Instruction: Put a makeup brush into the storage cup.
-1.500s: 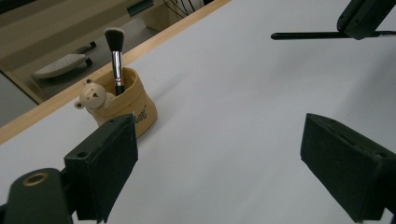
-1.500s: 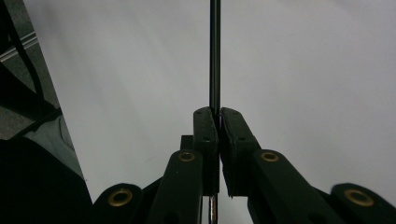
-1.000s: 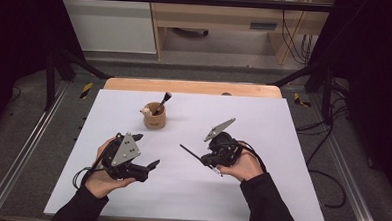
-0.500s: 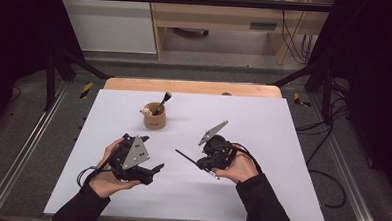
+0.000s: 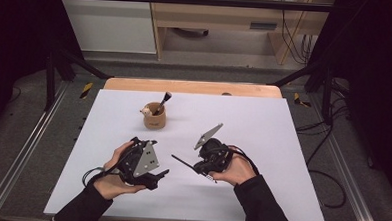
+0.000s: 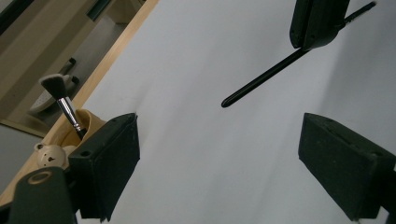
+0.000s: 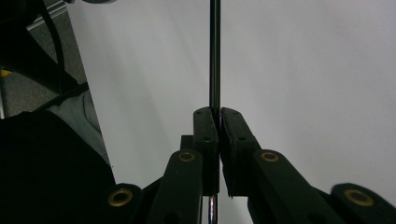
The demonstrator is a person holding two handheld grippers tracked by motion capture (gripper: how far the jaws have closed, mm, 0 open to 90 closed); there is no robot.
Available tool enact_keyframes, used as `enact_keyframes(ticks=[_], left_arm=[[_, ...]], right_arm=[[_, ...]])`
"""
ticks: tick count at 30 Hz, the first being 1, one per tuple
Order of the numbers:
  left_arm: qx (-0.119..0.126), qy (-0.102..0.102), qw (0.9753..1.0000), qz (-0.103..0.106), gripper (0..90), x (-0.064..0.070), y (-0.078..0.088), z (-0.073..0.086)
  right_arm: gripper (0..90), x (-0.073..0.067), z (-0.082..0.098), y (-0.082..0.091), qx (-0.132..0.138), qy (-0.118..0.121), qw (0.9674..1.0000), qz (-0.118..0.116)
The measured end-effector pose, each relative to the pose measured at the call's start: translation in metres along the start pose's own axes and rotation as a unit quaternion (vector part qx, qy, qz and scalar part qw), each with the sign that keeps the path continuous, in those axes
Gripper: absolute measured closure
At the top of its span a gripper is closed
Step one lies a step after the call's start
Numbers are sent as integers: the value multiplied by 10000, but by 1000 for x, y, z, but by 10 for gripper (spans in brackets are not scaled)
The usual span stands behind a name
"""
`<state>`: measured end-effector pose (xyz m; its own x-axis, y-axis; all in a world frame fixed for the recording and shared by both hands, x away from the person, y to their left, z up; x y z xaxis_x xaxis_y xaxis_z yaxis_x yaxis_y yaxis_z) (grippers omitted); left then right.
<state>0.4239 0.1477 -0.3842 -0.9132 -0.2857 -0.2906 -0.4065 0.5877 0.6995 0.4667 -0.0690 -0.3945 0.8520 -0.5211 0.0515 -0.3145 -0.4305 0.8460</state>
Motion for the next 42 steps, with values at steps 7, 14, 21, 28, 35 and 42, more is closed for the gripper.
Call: enact_keyframes(ticks=[7, 14, 21, 28, 35, 42], left_arm=[[-199, -248, 9995, 62, 127, 5, -5, -2], [-293, -448, 9985, 111, 134, 10, -10, -5], [-365, -630, 9972, 160, 147, 14, -15, -7], [-441, -861, 9952, 162, 173, 18, -21, -8], [-537, -1116, 9922, 143, 195, 22, -26, -10], [-597, -1345, 9890, 137, 248, 26, -32, -12]], right_arm=[[859, -3, -1, -1, 4, 65, 9999, -95], [859, -5, -2, -2, -5, 67, 9998, -188], [859, -9, -4, -3, -22, 101, 9997, -241], [859, -11, -5, -4, -69, 178, 9993, -329], [859, -12, -5, -5, -93, 205, 9990, -380], [859, -15, -7, -7, -134, 239, 9988, -417]])
Point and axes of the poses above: each handheld gripper's, and its own axes: y roughly backward along the jaws, z roughly out of its underside, x roughly to its right, the point moved 2 cm from there along -y, roughly forward along the jaws, and after that the axes turned 13 degrees about z, right-handed, at the moved point
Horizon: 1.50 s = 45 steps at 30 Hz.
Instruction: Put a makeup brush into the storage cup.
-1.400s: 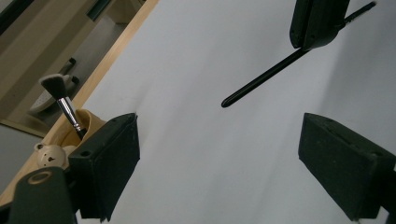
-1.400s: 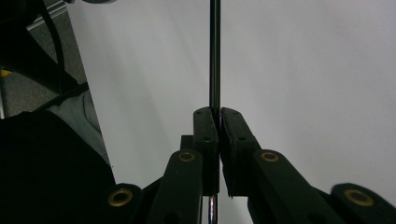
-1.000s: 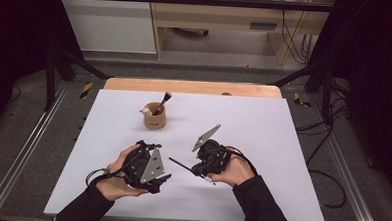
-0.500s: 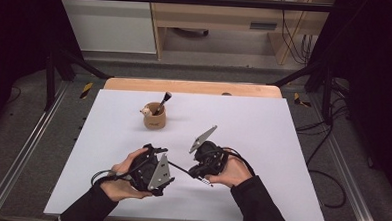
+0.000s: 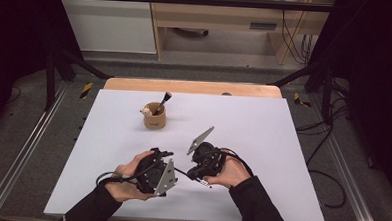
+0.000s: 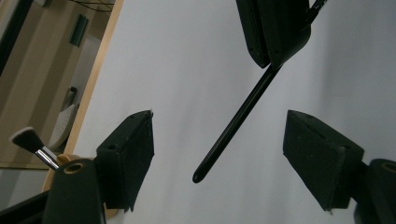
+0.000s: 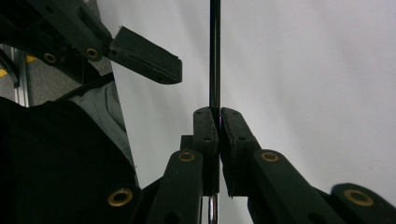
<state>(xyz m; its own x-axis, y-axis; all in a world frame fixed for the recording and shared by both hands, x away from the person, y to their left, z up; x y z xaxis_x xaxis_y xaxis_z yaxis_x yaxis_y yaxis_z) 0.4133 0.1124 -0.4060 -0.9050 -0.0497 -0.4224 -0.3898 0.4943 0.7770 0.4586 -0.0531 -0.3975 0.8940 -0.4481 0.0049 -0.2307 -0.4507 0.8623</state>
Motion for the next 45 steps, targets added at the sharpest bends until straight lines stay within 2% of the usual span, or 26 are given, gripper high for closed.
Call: enact_keyframes(ticks=[7, 13, 15, 20, 25, 31, 33, 42, 45], left_arm=[[-99, -251, 9996, -60, 325, 2, -2, -1], [-202, -505, 9985, -113, 393, 5, -5, -1], [-284, -646, 9974, -132, 436, 6, -6, -1], [-341, -778, 9963, -118, 499, 8, -9, -1], [-432, -967, 9943, -93, 592, 10, -12, -2], [-502, -1167, 9918, -98, 652, 11, -14, -3], [-513, -1212, 9913, -89, 677, 12, -15, -4], [-520, -1347, 9895, -55, 757, 14, -16, -3], [-592, -1419, 9881, -10, 777, 14, -16, -3]], right_arm=[[859, -2, -2, -1, -5, -40, 10000, -12], [859, -4, -4, -2, -46, 58, 9999, -72], [859, -5, -5, -3, -31, 66, 10000, -65], [859, -5, -6, -4, -49, 97, 9999, -95], [859, -6, -6, -4, -75, 64, 9999, -106], [859, -6, -6, -5, -92, 113, 9998, -123], [859, -7, -6, -5, -133, 57, 9998, -137], [859, -7, -6, -5, -108, 113, 9998, -144], [859, -8, -6, -5, -127, 130, 9997, -164]])
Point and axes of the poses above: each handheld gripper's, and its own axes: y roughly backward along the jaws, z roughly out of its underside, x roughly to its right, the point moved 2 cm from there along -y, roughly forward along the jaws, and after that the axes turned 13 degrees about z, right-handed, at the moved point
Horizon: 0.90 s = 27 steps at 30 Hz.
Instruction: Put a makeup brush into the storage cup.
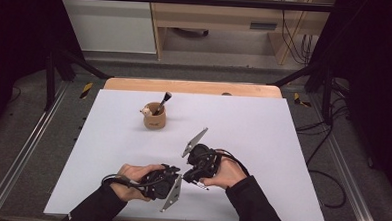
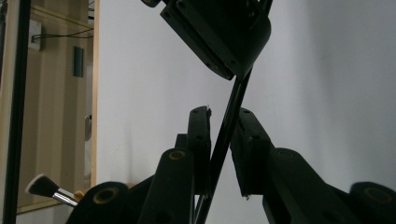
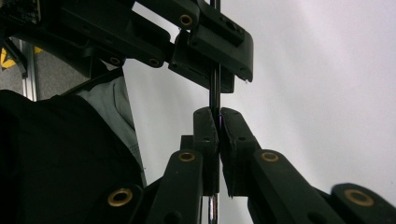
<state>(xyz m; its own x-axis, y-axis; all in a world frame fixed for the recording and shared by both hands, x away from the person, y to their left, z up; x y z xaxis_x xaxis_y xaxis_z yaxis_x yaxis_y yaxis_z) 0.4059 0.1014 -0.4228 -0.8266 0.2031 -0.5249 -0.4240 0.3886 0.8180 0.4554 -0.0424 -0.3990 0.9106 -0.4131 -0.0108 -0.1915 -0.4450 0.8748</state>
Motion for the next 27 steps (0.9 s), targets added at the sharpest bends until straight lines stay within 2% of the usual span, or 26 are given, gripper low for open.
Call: enact_keyframes(ticks=[14, 20, 23, 24, 25, 26, 27], left_arm=[[-89, -142, 9996, 211, 845, 4, -4, -1], [-70, -102, 9996, 239, 847, 4, -3, 0], [-108, -70, 9996, 269, 847, 4, -3, 2], [-75, 68, 9995, 283, 847, 4, -4, 5], [-75, 68, 9995, 283, 847, 4, -4, 5], [-89, 112, 9995, 298, 847, 3, -3, 6], [-47, 248, 9992, 302, 847, 2, -3, 9]], right_arm=[[852, 0, 0, 2, 73, -20, 10000, 26], [831, 0, 0, 2, 123, 0, 9999, 48], [765, 3, 1, 7, 331, -35, 9994, 130], [746, 4, 1, 9, 383, -69, 9990, 197], [746, 4, 1, 9, 383, -69, 9990, 197], [701, 8, 3, 14, 521, -72, 9980, 339], [685, 10, 4, 17, 621, -104, 9971, 434]])
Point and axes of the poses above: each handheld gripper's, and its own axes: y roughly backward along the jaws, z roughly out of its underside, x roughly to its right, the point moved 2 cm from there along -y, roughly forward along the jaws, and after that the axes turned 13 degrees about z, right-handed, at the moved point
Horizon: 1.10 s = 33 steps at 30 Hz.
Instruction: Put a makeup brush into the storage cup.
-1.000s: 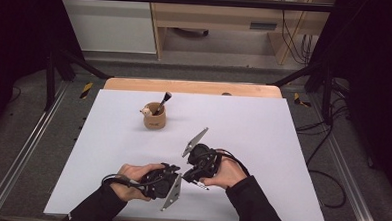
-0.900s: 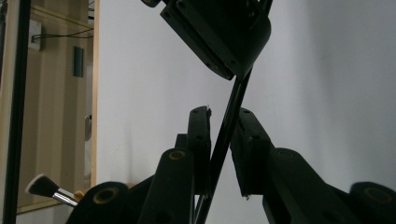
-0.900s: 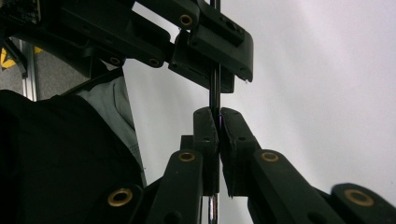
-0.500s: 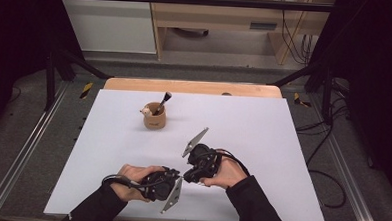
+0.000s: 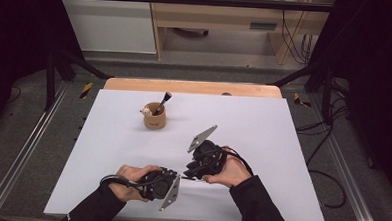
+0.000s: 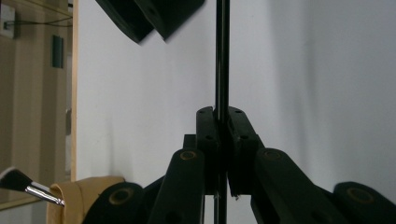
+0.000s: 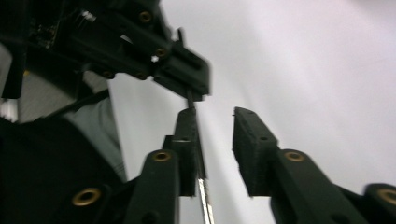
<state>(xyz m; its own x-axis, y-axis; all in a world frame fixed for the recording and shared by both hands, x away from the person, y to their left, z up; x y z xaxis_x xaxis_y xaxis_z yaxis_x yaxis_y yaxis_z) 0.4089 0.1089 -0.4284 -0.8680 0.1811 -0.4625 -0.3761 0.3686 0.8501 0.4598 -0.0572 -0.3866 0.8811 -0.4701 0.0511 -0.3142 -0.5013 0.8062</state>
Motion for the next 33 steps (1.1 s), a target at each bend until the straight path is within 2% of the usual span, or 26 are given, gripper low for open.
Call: enact_keyframes(ticks=[1, 2, 4, 6, 7, 10, 12, 13, 15, 17, 19, 21, 23, 28, 32, 33], left_arm=[[0, 0, 10000, 0, 847, 0, 0, 0], [-24, 66, 10000, 11, 847, -1, 1, 2], [14, 210, 9998, 41, 847, -2, 1, 5], [46, 362, 9993, 70, 847, -3, 1, 7], [64, 508, 9987, 85, 847, -4, 1, 10], [86, 628, 9979, 102, 847, -5, 1, 12], [133, 769, 9969, 121, 847, -6, 1, 15], [158, 851, 9962, 136, 848, -6, 2, 16], [217, 1083, 9938, 160, 848, -7, 1, 20], [226, 1138, 9931, 160, 848, -8, 1, 21], [268, 1269, 9914, 164, 848, -8, 1, 24], [295, 1381, 9898, 162, 848, -9, 1, 26], [333, 1520, 9877, 165, 848, -9, 1, 29], [571, 1940, 9792, 147, 848, -11, 1, 35], [754, 2201, 9725, 120, 848, -12, 2, 39], [836, 2340, 9686, 102, 848, -12, 3, 41]], right_arm=[[685, 0, 0, 0, 0, 0, 10000, 0], [643, 4, 1, 6, 189, -132, 9997, 107], [621, 7, 3, 11, 361, -273, 9986, 259], [598, 10, 3, 13, 454, -281, 9981, 298], [575, 12, 5, 17, 595, -393, 9968, 376], [549, 15, 6, 21, 707, -456, 9955, 445], [535, 17, 8, 24, 816, -540, 9939, 507], [500, 20, 9, 27, 950, -626, 9917, 593], [471, 23, 11, 30, 1046, -717, 9894, 705], [441, 25, 13, 32, 1140, -741, 9875, 801], [421, 26, 14, 33, 1195, -764, 9862, 855], [384, 28, 15, 35, 1294, -836, 9835, 952], [348, 30, 17, 38, 1390, -922, 9804, 1048], [266, 35, 21, 42, 1636, -1051, 9719, 1325], [234, 39, 27, 45, 1764, -1258, 9665, 1376], [225, 40, 28, 45, 1787, -1268, 9655, 1410]])
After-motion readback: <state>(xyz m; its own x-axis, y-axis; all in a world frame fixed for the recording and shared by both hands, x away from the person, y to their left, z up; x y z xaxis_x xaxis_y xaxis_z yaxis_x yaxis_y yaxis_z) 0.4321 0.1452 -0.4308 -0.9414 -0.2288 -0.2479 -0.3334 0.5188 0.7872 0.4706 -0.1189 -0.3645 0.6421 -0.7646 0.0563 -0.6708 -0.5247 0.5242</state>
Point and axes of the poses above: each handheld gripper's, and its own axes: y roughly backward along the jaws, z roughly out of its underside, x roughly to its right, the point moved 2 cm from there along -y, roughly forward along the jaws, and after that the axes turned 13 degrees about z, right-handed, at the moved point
